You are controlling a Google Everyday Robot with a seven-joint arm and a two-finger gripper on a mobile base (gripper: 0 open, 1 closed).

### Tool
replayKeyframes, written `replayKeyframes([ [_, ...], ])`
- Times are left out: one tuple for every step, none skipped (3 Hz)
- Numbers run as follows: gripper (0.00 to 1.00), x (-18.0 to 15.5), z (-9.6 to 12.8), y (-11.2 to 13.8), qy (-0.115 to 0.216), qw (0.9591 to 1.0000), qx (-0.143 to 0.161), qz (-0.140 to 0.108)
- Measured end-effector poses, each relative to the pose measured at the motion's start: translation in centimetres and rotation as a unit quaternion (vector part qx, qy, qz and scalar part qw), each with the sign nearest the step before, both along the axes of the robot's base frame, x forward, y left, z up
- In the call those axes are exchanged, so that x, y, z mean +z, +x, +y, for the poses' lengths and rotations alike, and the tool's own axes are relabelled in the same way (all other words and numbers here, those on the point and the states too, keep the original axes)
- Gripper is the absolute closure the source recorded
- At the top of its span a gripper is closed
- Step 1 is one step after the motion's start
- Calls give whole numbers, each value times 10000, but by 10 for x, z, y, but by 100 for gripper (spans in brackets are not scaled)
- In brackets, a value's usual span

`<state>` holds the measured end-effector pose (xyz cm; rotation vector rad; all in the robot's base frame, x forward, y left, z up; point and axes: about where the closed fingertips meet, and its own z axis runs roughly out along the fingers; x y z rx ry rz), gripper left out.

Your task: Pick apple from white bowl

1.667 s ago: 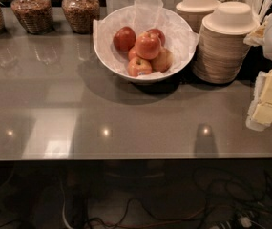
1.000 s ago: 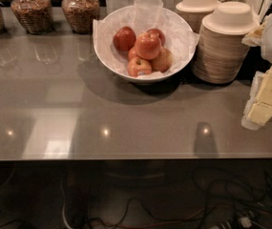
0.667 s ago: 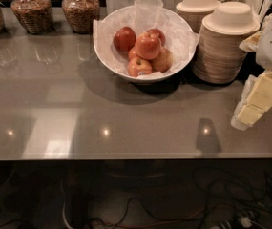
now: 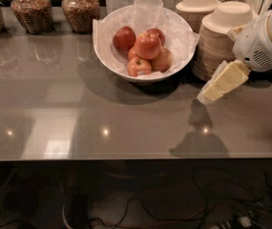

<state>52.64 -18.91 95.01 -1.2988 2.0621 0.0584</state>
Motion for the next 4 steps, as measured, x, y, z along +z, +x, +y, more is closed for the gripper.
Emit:
replayKeyframes([
  [0,2,11,38,389,9985,-160,-342],
  [0,3,32,70,674,9962,-134,-528],
  [0,4,59,96,876,9942,7,-622],
  [0,3,84,117,988,9928,164,-660],
])
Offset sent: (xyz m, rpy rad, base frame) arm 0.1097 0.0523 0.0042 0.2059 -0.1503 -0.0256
